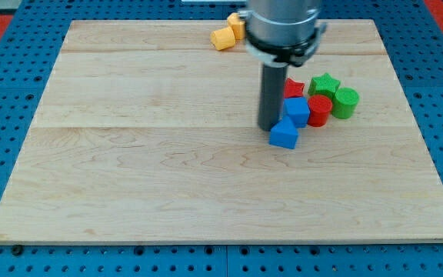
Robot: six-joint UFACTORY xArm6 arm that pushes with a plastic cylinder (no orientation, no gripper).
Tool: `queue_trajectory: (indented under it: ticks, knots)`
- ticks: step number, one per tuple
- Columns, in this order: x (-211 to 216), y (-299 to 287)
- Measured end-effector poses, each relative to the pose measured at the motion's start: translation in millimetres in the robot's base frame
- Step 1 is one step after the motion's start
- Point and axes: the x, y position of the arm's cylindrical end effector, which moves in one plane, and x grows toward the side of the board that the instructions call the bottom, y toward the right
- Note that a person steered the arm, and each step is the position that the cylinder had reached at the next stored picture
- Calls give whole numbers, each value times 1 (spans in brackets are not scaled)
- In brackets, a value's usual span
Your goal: Separate yellow hexagon from yellow heart
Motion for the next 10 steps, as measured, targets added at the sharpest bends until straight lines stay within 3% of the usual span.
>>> queue_trajectory:
  ticks: [1,2,4,5,6,10]
  knots:
    - [-3,-19]
    - [-24,-108]
    - [-212,-141]
    - [-245,-140]
    - [-246,-135]
    - [-223,76]
